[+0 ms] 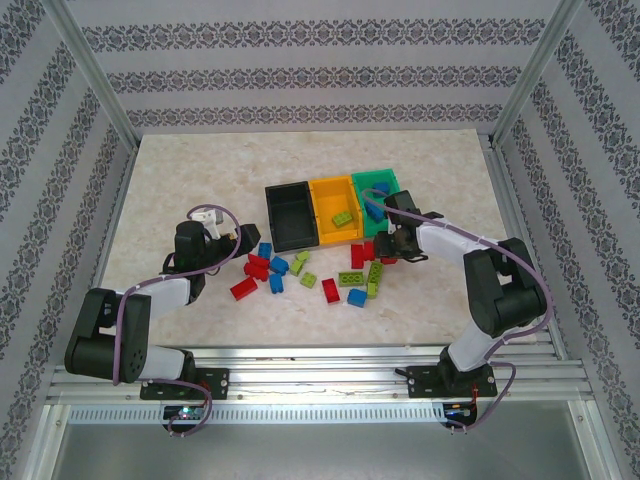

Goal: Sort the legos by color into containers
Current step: Pick up the lego from the middle-right of the table, then place the lego in the container, then pick up the lego from the bottom-center of the table.

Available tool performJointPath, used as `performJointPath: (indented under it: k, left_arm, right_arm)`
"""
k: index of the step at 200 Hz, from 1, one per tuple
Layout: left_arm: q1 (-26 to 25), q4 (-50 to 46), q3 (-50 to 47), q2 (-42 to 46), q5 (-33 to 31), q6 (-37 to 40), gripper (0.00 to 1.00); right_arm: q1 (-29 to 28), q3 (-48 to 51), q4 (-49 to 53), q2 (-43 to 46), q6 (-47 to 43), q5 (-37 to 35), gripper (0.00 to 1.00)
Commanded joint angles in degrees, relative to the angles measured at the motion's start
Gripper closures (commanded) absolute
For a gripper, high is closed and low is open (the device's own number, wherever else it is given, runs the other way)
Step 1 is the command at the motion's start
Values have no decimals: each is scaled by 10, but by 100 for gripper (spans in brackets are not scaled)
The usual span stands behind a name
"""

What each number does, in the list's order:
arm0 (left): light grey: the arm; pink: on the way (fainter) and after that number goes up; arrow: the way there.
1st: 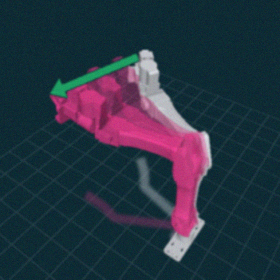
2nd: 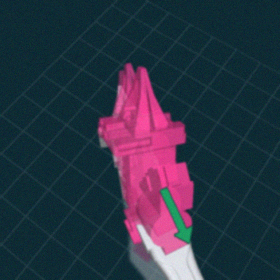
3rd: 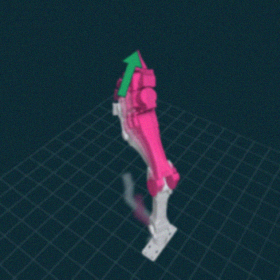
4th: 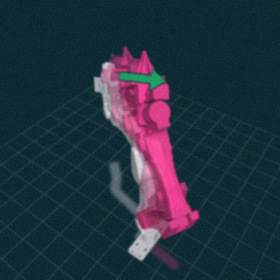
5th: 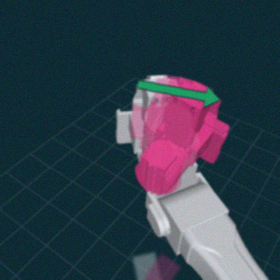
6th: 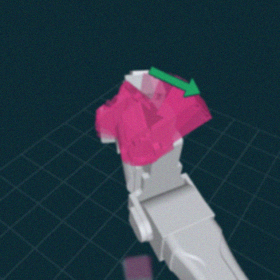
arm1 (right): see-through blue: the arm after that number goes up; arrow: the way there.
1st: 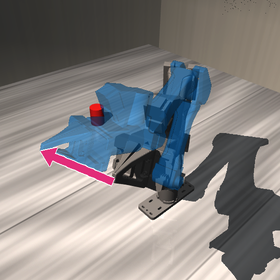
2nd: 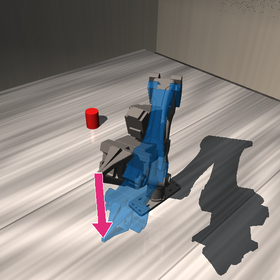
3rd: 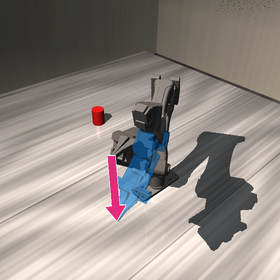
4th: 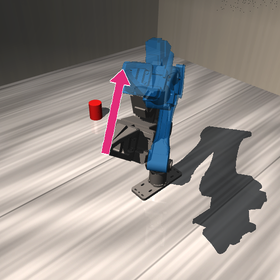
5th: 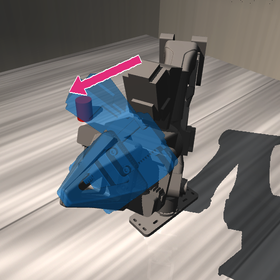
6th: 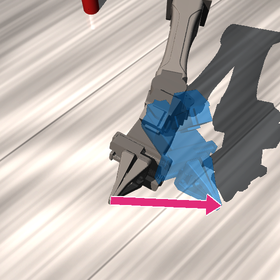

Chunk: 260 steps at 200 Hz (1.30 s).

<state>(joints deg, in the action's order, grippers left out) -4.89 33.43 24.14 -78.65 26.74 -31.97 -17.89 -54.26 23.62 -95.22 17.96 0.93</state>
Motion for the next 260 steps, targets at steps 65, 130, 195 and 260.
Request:
performJointPath:
  k: [65, 130, 195, 260]
  left_arm:
    - [-5, 2, 2, 4, -2, 2, 0]
    - [-6, 5, 1, 3, 1, -1, 0]
    - [-5, -17, 2, 23, -12, 12, 0]
    - [-4, 0, 1, 15, 2, -8, 0]
  right_arm:
    - [-77, -74, 68, 78, 2, -13, 59]
    - [-193, -313, 69, -68, -1, 30, 59]
    - [-215, -457, 95, -195, -14, -2, 37]
    - [-233, -238, 50, -76, -39, 70, 37]
